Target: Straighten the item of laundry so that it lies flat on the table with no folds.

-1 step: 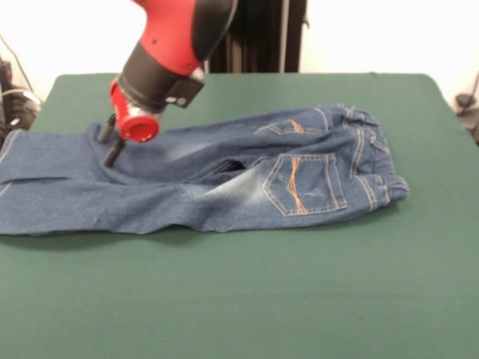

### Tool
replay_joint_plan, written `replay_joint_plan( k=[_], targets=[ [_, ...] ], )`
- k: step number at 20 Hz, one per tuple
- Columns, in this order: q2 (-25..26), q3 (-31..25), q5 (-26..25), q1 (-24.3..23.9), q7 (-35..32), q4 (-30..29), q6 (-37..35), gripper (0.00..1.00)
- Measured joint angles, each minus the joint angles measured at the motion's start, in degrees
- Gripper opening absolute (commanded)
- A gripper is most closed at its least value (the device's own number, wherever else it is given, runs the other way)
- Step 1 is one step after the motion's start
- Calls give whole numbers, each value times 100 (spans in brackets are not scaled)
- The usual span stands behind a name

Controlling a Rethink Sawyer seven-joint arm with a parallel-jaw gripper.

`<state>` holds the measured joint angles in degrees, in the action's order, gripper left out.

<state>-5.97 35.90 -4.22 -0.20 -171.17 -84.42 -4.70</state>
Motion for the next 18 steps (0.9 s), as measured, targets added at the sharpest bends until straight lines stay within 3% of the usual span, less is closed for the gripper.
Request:
replay_joint_plan(
  k=[18],
  targets=[
    [292, 132, 86, -190, 0, 316, 204, 100]
  ],
)
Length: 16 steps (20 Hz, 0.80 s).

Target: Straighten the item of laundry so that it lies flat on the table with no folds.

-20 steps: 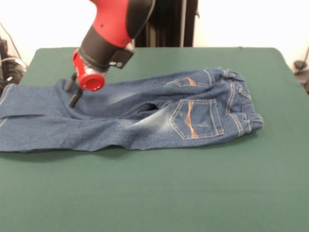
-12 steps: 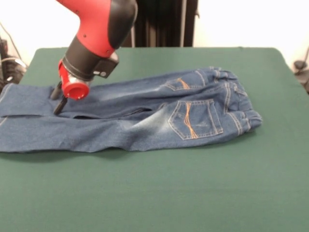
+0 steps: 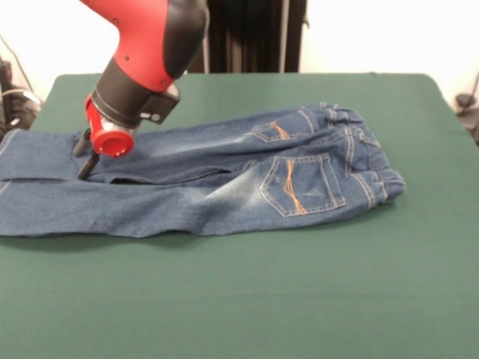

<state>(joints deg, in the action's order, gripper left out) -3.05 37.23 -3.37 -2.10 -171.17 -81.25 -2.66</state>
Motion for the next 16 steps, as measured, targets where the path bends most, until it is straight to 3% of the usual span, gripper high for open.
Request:
replay_joint_plan(
  k=[16],
  targets=[
    [-210, 4, 1, -26, 0, 63, -419, 100]
  ],
)
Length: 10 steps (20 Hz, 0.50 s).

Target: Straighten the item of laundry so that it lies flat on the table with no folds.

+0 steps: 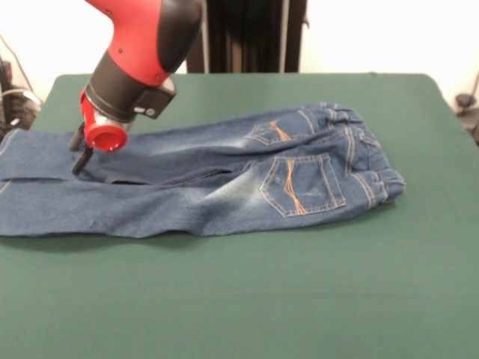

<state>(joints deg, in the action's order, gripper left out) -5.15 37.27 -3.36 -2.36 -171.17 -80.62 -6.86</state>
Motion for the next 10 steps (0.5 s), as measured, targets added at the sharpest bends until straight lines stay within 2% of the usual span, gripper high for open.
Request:
replay_joint_plan(
  k=[7, 10],
  targets=[
    [-335, 2, -2, -13, 0, 285, -601, 100],
    [-334, 0, -1, -48, 0, 435, -600, 100]
  ],
)
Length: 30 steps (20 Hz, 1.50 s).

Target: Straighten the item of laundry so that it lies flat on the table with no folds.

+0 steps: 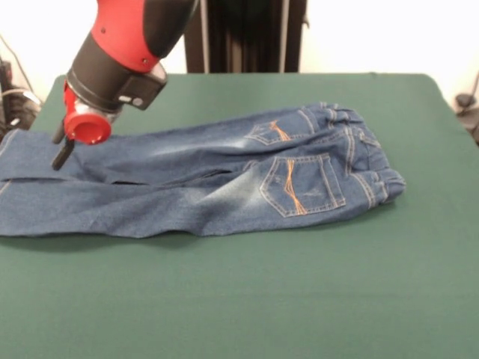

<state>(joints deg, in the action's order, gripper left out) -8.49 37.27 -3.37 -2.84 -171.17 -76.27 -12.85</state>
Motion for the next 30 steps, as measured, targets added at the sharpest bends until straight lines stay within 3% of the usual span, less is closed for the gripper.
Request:
replay_joint_plan(
  k=[13, 30],
  targets=[
    [167, -163, -2, -311, 0, 359, 1, 100],
    [783, -1, 0, -211, 0, 750, -350, 100]
  ],
)
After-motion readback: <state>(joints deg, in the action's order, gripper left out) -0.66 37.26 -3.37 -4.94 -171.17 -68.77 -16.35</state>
